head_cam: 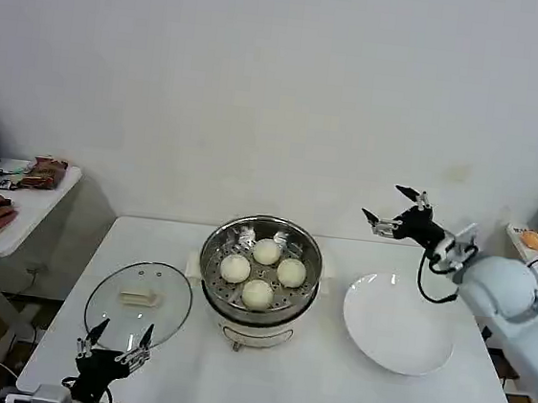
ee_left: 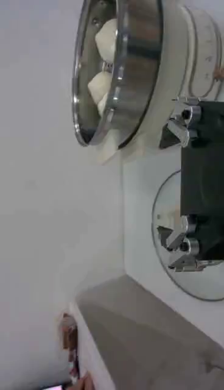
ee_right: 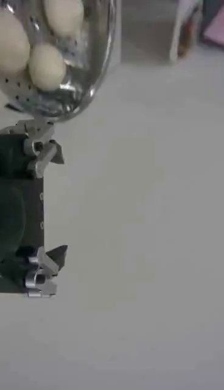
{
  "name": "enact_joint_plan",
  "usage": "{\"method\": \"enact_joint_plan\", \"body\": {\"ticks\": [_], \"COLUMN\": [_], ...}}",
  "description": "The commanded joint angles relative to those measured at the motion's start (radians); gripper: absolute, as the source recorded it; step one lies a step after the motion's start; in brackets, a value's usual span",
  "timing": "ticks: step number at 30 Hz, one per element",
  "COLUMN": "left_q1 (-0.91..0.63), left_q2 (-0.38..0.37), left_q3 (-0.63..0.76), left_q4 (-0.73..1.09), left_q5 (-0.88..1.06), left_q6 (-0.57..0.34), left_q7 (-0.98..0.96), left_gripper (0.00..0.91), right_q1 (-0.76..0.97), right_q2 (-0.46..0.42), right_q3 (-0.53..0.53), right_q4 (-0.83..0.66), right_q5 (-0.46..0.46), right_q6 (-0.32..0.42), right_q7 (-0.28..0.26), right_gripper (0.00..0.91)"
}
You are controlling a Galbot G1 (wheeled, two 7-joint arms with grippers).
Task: Take steamed baozi put them in steamer then cover it.
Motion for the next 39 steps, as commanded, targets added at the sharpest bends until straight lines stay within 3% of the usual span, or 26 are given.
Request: {"method": "enact_joint_plan", "body": {"ticks": [1,6,9,18,25,39], "left_q1": [-0.011,-0.017,-0.022,-0.061,-0.065,-0.097], "left_q2": [0.003,0.005,0.008,0.04,0.092,0.18], "left_q3": [-0.01,-0.02,-0.03,-0.06,-0.074,-0.053], "left_q4": [0.015,0.028,0.038,0.113,0.203,0.36], "left_q5": [0.017,0.052,0.06,0.135,0.283,0.6], "left_q6": [-0.011,-0.024,-0.041,-0.099,-0.174,-0.303], "left_q7": [0.003,0.008,0.013,0.028,0.036,0.008], "left_gripper": [0.907,0.907,0.907,0.907,0.907,0.907], "right_q1": [-0.448,-0.531,-0.572,-0.721,-0.802,-0.909], "right_q2": [0.31,0.475,0.574,0.724,0.742,0.745], "right_q3": [0.473,0.556,0.612,0.675,0.728,0.747], "right_q4": [0.05,0.074,0.068,0.06,0.07,0.074], "right_q5": [-0.244,-0.371,-0.46,-0.471,-0.448,-0.436], "right_q6": [0.083,0.119,0.178,0.337,0.366,0.437], "right_q7": [0.066,0.064,0.056,0.005,-0.059,-0.09], "right_gripper": [0.907,0.907,0.907,0.907,0.907,0.907]}}
